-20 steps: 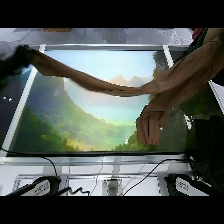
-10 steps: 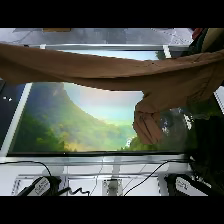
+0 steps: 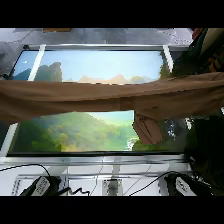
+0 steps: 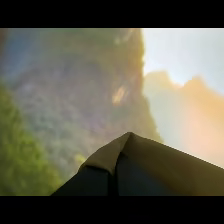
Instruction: Fold the clothes and pants, and hang the long-sleeved shirts on hangers.
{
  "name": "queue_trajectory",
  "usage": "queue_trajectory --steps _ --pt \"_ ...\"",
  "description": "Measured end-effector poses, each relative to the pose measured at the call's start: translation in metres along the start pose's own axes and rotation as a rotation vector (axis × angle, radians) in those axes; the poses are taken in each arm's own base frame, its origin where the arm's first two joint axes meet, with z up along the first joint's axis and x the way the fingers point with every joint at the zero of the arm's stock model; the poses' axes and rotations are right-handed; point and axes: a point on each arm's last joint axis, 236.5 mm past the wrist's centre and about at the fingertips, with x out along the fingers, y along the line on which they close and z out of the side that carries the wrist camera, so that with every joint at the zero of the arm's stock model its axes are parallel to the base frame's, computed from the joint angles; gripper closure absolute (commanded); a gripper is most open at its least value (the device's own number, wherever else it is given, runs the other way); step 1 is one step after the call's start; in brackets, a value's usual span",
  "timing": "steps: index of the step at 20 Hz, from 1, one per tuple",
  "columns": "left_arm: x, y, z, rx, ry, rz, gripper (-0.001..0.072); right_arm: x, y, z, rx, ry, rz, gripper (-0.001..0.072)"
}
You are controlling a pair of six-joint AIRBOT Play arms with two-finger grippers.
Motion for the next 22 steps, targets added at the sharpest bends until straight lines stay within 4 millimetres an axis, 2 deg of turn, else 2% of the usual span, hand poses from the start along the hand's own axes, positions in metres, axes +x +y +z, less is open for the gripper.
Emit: queue_trajectory --steps 2,4,8,11,13,15,19,22 --pt "0.015 0.006 -0.021 0.003 0.102 0.007 0.0697 0.019 0.005 -0.016 -0.021 0.078 0.007 0.0689" --pt "0.044 0.001 -0.044 0.014 0.22 -0.024 0.0699 0.057 0.019 -0.037 -0.043 0.185 0.038 0.0689" --pt "0.124 -0.028 -0.097 0.095 0.462 -0.079 0.0698 0.148 0.06 -0.083 -0.085 0.401 0.128 0.0688" --pt "0.188 -0.047 -0.12 0.147 0.541 -0.046 0.0698 0.212 0.09 -0.108 -0.122 0.473 0.169 0.0688" --pt "0.226 -0.057 -0.12 0.127 0.527 -0.02 0.0698 0.246 0.107 -0.111 -0.131 0.451 0.185 0.0688" --pt "0.253 -0.062 -0.106 0.084 0.47 0.006 0.0697 0.27 0.118 -0.1 -0.09 0.377 0.181 0.0688" --pt "0.287 -0.07 -0.061 -0.004 0.281 0.02 0.0697 0.305 0.132 -0.054 0.099 0.157 0.176 0.0687" --pt "0.31 -0.073 -0.042 -0.06 0.172 0.018 0.0696 0.329 0.151 -0.037 0.266 0.06 0.214 0.0686"
